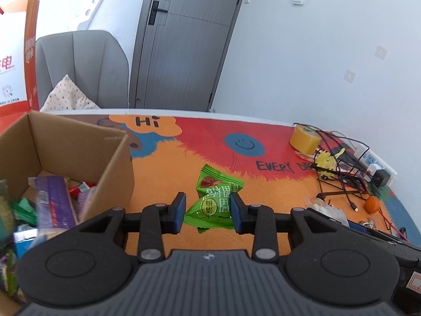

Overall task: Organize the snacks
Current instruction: 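Carry the green packet in the left tool and bread packet in the right tool to the box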

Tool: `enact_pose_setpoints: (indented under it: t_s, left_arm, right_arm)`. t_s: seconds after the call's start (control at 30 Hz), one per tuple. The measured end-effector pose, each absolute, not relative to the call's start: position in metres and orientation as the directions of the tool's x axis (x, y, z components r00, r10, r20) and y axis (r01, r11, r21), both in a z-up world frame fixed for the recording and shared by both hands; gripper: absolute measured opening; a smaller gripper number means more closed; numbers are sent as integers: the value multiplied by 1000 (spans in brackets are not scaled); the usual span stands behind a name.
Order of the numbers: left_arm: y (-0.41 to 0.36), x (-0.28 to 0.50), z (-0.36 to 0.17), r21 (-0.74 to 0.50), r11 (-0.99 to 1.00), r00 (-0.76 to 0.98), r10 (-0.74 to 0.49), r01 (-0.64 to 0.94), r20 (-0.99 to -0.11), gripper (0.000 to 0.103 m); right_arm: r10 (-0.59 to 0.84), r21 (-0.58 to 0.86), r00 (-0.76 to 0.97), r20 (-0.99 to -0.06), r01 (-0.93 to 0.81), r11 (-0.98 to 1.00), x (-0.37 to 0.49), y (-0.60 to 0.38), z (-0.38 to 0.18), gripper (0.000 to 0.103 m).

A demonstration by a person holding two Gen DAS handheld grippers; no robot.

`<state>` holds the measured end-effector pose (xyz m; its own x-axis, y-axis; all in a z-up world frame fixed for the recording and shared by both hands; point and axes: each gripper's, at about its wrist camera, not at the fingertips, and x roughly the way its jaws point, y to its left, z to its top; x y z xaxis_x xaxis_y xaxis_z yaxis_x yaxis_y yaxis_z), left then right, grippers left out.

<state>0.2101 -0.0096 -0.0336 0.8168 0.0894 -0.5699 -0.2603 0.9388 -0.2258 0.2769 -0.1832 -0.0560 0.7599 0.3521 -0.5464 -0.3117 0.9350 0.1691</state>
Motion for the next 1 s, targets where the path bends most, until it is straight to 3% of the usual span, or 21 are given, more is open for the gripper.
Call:
enact_pose_setpoints:
  t_s: [1.0]
  left_arm:
    - [52, 143, 14, -233, 920, 861, 174, -316, -478, 34]
  right_arm:
    - [479, 184, 757, -444, -446, 876, 226, -122, -4, 56]
